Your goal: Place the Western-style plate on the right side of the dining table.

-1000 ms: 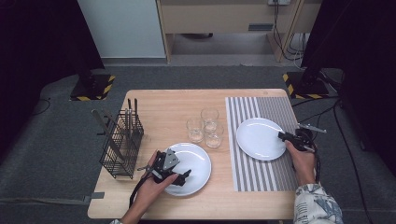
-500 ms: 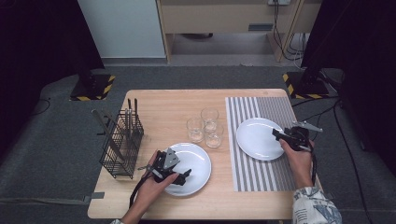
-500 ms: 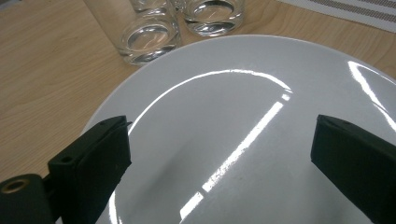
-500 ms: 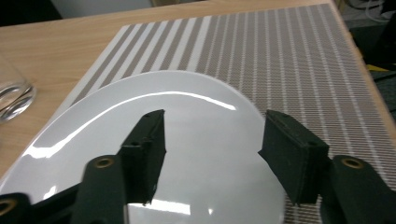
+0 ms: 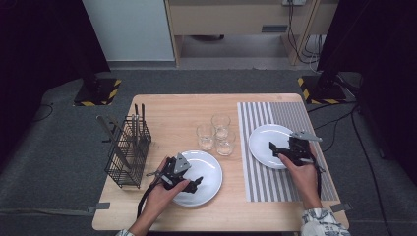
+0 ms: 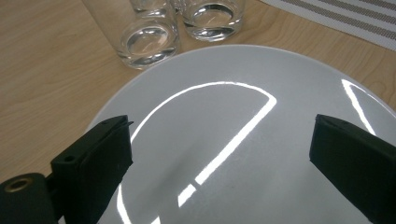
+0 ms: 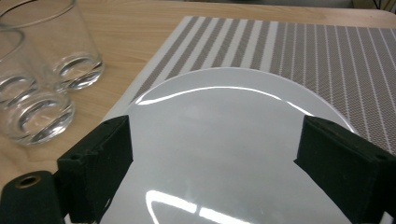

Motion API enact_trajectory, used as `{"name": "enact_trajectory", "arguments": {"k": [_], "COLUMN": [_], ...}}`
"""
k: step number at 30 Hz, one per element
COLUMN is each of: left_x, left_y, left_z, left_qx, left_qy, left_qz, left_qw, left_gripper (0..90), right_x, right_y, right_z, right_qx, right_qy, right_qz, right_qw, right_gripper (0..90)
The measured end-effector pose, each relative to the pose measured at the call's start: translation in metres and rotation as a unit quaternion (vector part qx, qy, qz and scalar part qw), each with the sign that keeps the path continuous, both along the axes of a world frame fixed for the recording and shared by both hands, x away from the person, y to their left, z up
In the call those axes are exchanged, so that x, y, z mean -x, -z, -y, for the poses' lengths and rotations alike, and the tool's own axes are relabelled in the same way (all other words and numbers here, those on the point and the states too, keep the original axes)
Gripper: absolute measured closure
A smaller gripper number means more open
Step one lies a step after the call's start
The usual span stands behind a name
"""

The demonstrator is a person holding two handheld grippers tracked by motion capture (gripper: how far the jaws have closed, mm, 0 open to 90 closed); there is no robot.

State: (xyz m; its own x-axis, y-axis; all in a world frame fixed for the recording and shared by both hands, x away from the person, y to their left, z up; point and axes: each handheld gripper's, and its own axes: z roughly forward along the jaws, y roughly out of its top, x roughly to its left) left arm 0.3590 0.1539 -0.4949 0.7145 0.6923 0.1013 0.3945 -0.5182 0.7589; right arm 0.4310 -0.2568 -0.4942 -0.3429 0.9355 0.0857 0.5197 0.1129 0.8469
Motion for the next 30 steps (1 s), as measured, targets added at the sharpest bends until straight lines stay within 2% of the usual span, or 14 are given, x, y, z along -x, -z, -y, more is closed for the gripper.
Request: {"name": "enact_trajectory", "arguments": {"k": [3, 4, 5, 7, 10, 13, 16, 21, 24, 26, 28, 30], "left_x": [-0.002, -0.003, -0.003, -0.001, 0.001, 0.001, -0.001, -0.002, -0.002, -0.002, -0.002, -0.003], "left_y": [-0.008, -0.012, -0.015, -0.020, -0.027, -0.035, -0.043, -0.054, -0.061, -0.066, -0.070, -0.072], "left_z": [-0.002, -0.002, -0.003, -0.004, -0.004, -0.005, -0.006, -0.008, -0.010, -0.012, -0.015, -0.018], "left_qx": [-0.001, 0.001, 0.001, 0.005, 0.002, -0.002, 0.000, 0.001, 0.005, -0.002, 0.001, 0.000], "left_qy": [-0.002, -0.004, -0.005, -0.006, -0.004, -0.005, -0.009, -0.011, -0.009, -0.014, -0.019, -0.019], "left_qz": [-0.003, -0.005, -0.005, -0.002, -0.006, -0.001, 0.002, 0.004, 0.000, 0.004, 0.005, 0.004], "left_qw": [1.0000, 1.0000, 1.0000, 1.0000, 1.0000, 1.0000, 1.0000, 0.9999, 0.9999, 0.9999, 0.9998, 0.9998], "left_gripper": [5.0, 4.9, 4.9, 4.4, 4.3, 4.2, 4.4, 5.2, 5.2, 5.6, 6.3, 6.4], "right_x": [0.011, 0.017, 0.017, 0.024, 0.029, 0.037, 0.044, 0.049, 0.055, 0.057, 0.058, 0.060], "right_y": [0.002, 0.005, 0.005, 0.004, 0.002, 0.000, 0.001, 0.003, 0.002, 0.003, 0.002, 0.000], "right_z": [-0.012, -0.019, -0.019, -0.028, -0.032, -0.035, -0.036, -0.033, -0.034, -0.038, -0.042, -0.046], "right_qx": [0.001, 0.009, 0.009, 0.020, 0.018, 0.029, 0.033, 0.037, 0.024, 0.039, 0.051, 0.044], "right_qy": [-0.018, -0.033, -0.033, -0.052, -0.062, -0.065, -0.067, -0.071, -0.073, -0.085, -0.087, -0.090], "right_qz": [0.007, 0.011, 0.011, 0.008, 0.011, 0.021, 0.014, 0.015, 0.025, 0.032, 0.037, 0.038], "right_qw": [0.9998, 0.9993, 0.9993, 0.9984, 0.9979, 0.9972, 0.9971, 0.9967, 0.9967, 0.9951, 0.9942, 0.9942], "right_gripper": [8.1, 6.8, 6.8, 6.2, 6.7, 11.1, 11.5, 12.8, 12.4, 11.8, 12.5, 12.2]}}
